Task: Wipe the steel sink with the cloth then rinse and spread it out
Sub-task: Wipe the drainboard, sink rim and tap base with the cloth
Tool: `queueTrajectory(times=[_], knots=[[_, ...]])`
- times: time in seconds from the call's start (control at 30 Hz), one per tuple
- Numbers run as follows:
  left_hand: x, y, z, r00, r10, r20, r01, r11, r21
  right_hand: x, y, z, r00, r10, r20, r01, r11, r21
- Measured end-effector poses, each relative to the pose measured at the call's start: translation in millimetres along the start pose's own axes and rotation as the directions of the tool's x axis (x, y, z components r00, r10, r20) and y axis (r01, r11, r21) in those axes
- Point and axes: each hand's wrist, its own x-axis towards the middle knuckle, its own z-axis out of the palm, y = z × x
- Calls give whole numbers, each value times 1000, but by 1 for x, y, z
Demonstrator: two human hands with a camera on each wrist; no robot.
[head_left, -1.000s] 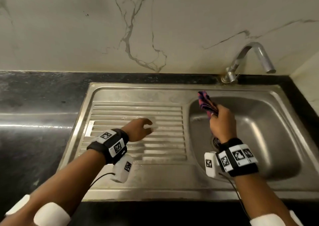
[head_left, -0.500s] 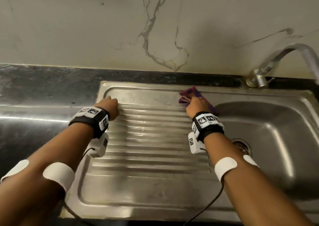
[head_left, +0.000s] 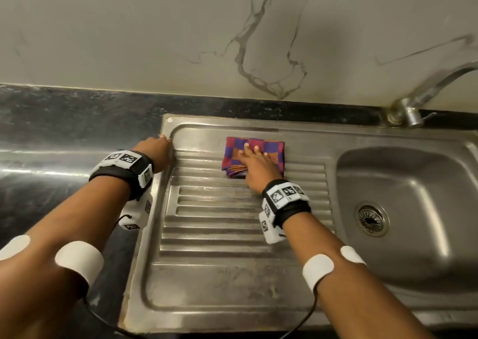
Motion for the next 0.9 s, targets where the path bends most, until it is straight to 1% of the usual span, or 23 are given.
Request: queueTrajectory(times=[0.03,0.07,0.13,0.17,0.23,0.27,0.3,0.33,0.4,0.47,0.53,0.6,0.67,0.73,0.77,0.83,0.87,0.9], knots=[[0,1,-1,1000,-3,-2,3,1000,0,-4,8,-3,1000,0,13,0,1000,19],[0,2,-2,1000,-6,-7,6,1000,4,-11,19,-6,999,30,17,-31,999,24],[0,2,-4,1000,-1,-13,1,1000,13,-22,45,-14,986,165,-12,-164,986,42],[0,1,-4,1000,1,-15,-1,1000,12,-26,59,-19,964,264,-37,-261,963,69],[1,-3,-2,1000,5,-21,-5,1000,-4,-28,86,-29,880,468,-74,-458,880,124],[1,-5,0,1000,13,-28,-13,1000,-10,-24,94,-33,838,541,-74,-527,837,150],[1,-7,2,999,21,-31,-22,1000,-8,-17,96,-37,807,587,-62,-571,803,169],[1,-8,3,999,25,-29,-25,1000,-1,-9,93,-39,787,615,-43,-600,780,175],[2,-10,4,999,41,-28,-40,999,16,10,74,-39,775,632,-14,-622,766,163],[2,-9,1,999,49,-8,-49,998,32,26,47,-34,799,601,-9,-593,791,151],[4,-10,-5,998,48,49,-51,997,55,36,18,-25,849,527,-36,-518,844,134],[6,-10,-12,992,40,116,-51,995,88,39,-7,-14,915,399,-51,-395,915,83],[8,-11,-13,989,60,134,-78,988,130,37,-23,-6,974,224,-26,-224,975,4],[10,-13,-9,989,87,117,-106,980,167,31,-25,-3,994,106,16,-106,994,-28],[12,-15,-7,989,103,104,-120,976,179,27,-19,-4,996,90,27,-89,996,-28],[15,-18,-5,989,114,93,-129,977,173,16,4,-6,990,141,19,-140,990,-11],[16,-17,-6,988,116,98,-131,978,165,10,19,-7,978,208,-3,-208,978,10],[18,-17,-8,987,118,109,-135,978,161,3,38,-10,953,303,-27,-302,953,41]])
